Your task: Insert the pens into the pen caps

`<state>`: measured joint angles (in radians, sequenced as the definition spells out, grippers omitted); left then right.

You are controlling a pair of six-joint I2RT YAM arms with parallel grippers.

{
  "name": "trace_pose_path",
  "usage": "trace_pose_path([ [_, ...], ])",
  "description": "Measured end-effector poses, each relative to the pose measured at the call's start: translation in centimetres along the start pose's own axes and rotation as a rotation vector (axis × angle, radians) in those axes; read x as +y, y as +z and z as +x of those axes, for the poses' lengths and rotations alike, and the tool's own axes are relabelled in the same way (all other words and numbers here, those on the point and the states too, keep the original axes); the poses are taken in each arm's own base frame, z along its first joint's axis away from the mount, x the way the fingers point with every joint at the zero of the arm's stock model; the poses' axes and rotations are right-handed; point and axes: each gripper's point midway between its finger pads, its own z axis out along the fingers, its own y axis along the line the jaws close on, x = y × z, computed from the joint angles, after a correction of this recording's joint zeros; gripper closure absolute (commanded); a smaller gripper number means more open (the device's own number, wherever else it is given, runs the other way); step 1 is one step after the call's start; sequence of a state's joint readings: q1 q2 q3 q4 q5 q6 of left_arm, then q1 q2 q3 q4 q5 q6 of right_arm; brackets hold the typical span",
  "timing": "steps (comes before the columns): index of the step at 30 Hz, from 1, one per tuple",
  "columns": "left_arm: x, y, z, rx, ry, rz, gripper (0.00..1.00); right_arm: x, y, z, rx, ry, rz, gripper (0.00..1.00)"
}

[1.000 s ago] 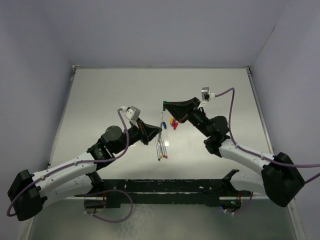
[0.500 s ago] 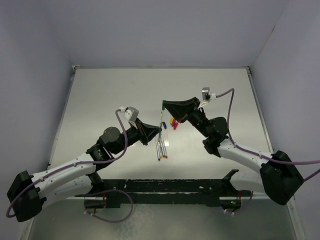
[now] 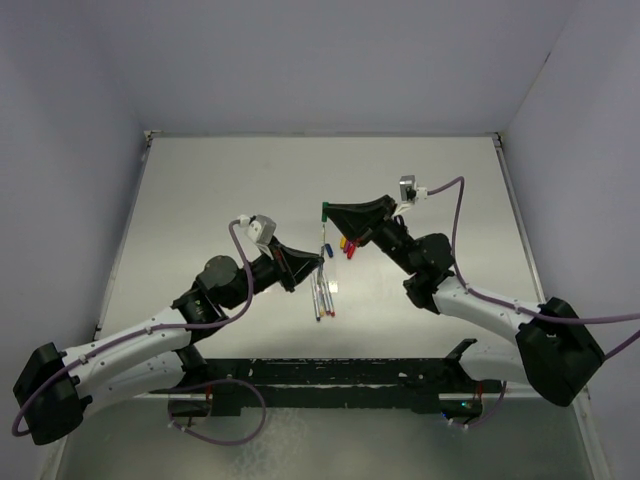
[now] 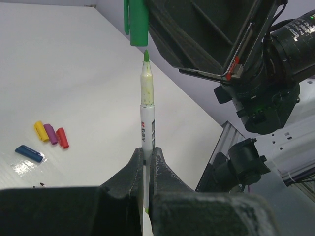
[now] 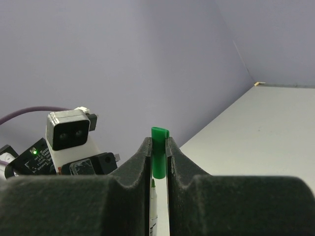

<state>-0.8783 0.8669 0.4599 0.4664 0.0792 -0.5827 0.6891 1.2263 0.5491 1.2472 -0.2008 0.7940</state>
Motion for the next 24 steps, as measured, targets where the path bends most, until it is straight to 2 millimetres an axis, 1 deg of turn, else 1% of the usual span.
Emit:
trace_pose_path([
  [15,-0.05,0.1,-0.12,-0.006,0.001,0.003,1.0,-0.05,0.03,0.31,0.007,0.003,0.001,1.0],
  [21,0.13,0.13,0.21,0.002,0.0,-0.001,1.0,-0.03,0.04,0.32,0.007,0.003,0.0,1.0],
  [24,0.41,-0.03,0.72,0.013,-0.001,-0.007,1.0,0.02,0.04,0.34,0.007,0.003,-0.001,1.0],
])
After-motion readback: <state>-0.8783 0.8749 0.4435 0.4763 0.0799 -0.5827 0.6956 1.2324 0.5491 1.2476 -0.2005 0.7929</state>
